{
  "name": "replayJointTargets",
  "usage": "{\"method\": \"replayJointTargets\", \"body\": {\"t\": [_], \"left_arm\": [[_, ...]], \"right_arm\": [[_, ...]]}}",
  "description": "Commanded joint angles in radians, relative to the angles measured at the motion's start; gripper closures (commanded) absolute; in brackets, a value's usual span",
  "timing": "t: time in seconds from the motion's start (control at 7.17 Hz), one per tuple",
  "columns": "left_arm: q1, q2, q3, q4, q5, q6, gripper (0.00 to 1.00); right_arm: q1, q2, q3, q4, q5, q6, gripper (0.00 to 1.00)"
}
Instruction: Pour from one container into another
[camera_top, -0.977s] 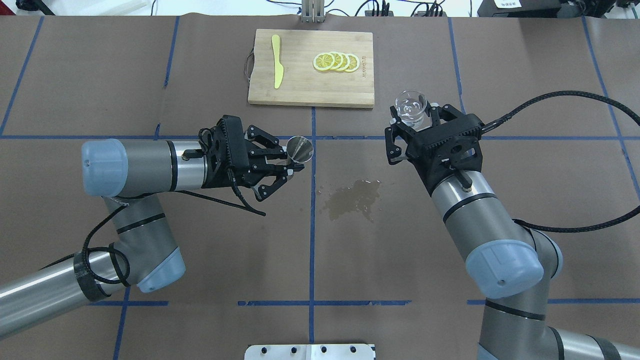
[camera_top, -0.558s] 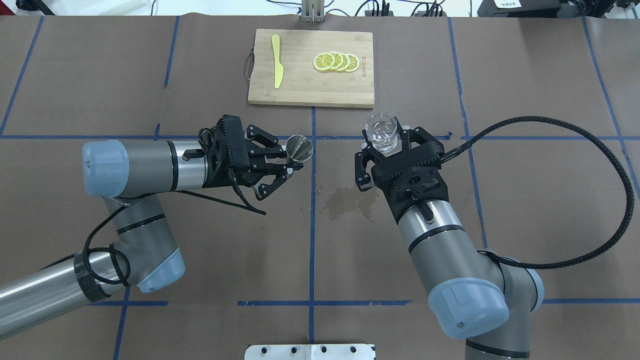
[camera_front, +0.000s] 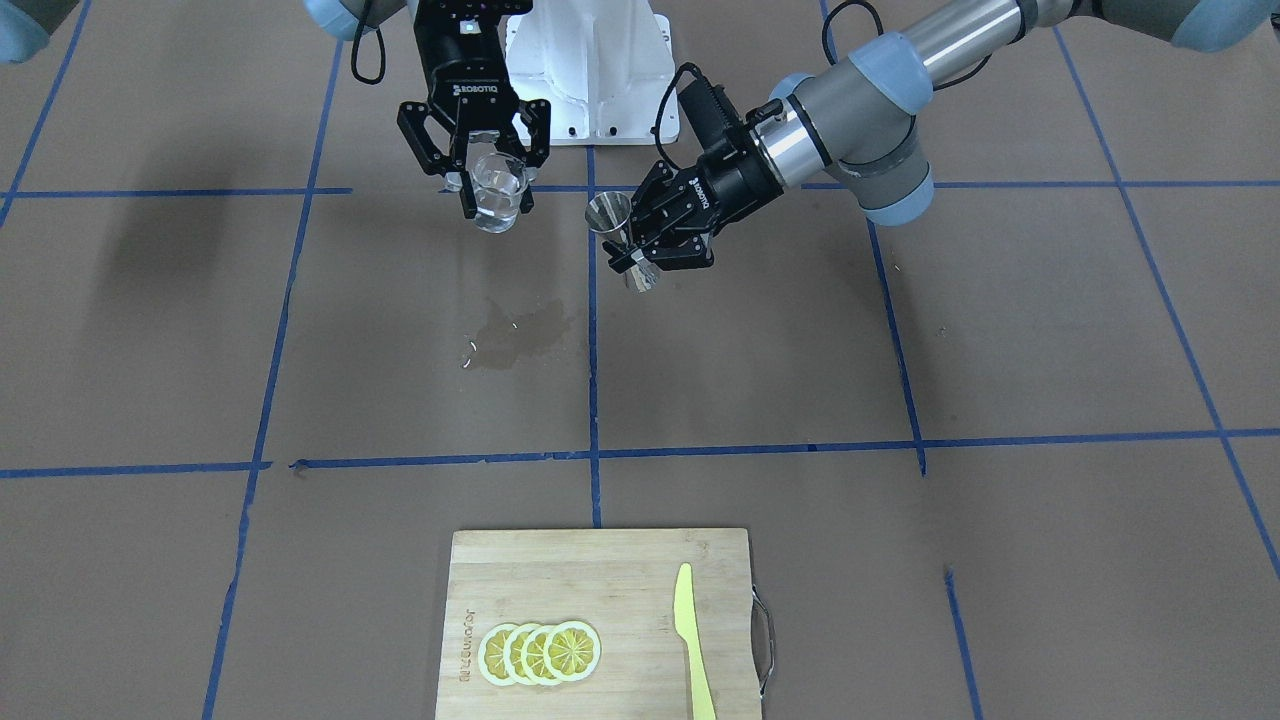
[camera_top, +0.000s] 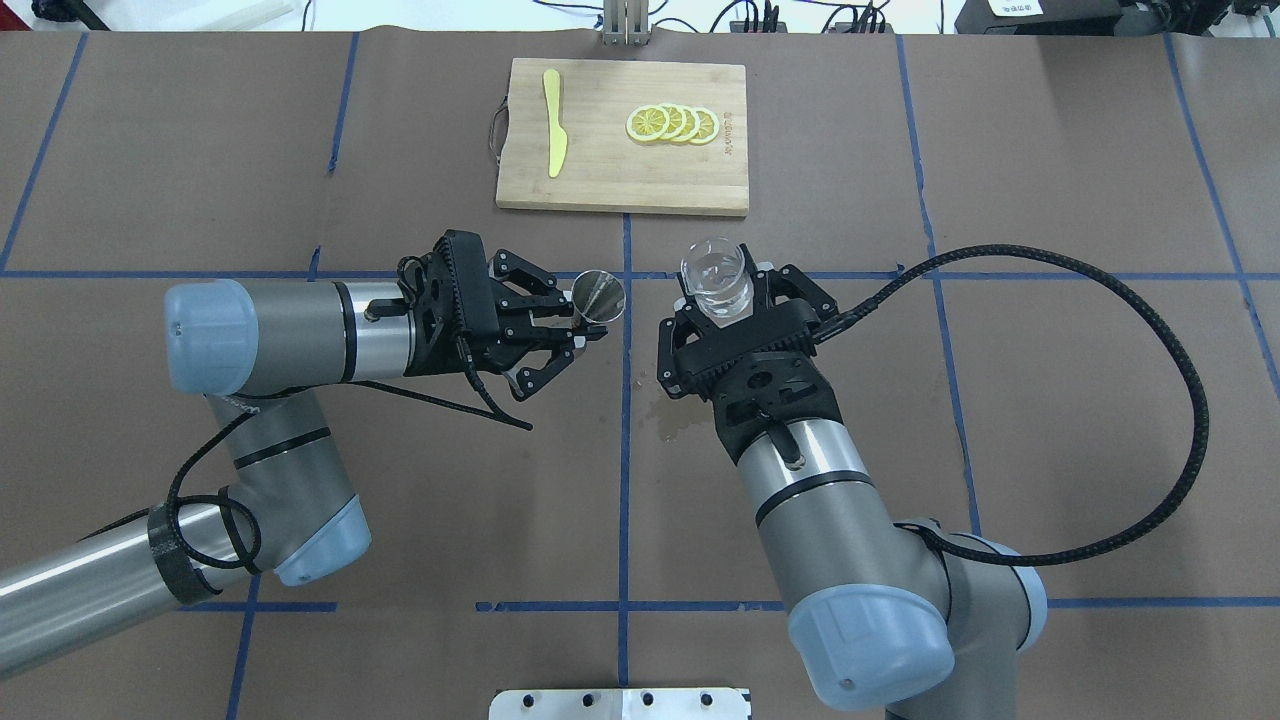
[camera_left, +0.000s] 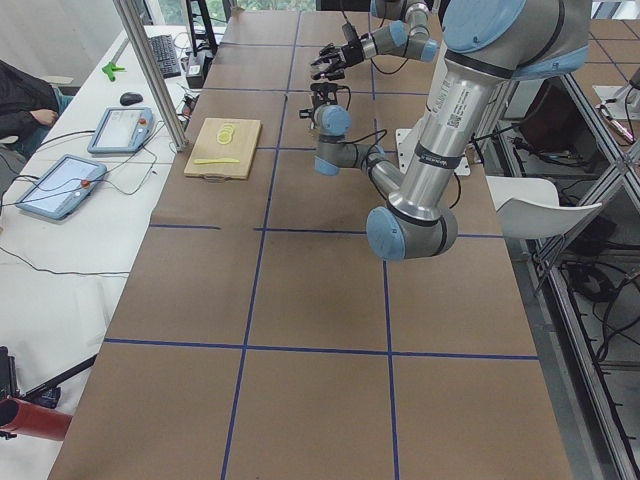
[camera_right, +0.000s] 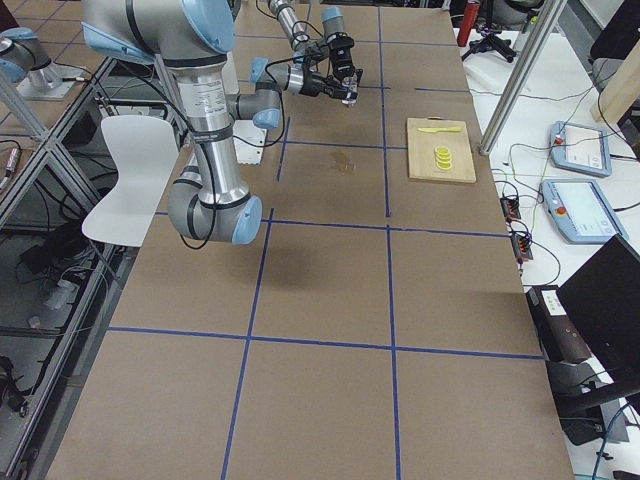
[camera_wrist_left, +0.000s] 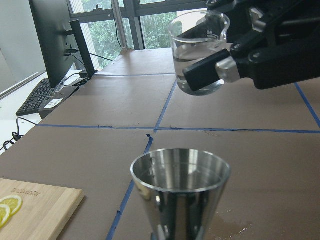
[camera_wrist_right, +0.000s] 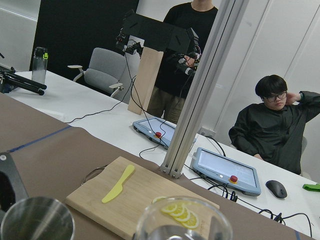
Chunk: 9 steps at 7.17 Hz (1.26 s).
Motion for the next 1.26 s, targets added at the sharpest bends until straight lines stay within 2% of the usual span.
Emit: {"method": "replayJointTargets", "body": {"t": [0.0, 0.14, 0.56, 1.12], "left_arm": [[0.000, 0.000, -0.001, -0.001, 0.000, 0.000, 1.00], [0.000, 0.000, -0.001, -0.001, 0.000, 0.000, 1.00], [0.002, 0.000, -0.001, -0.001, 0.000, 0.000, 1.00], [0.003, 0.000, -0.001, -0.001, 0.000, 0.000, 1.00]], "right_arm": [[0.000, 0.025, -0.002, -0.054, -0.035, -0.001, 1.00], [-0.001, 0.022, -0.005, -0.054, -0.039, -0.010, 1.00], [-0.004, 0.064, -0.008, -0.175, -0.042, -0.013, 1.00], [0.019, 0.067, -0.016, -0.185, -0.039, -0.059, 1.00]]}}
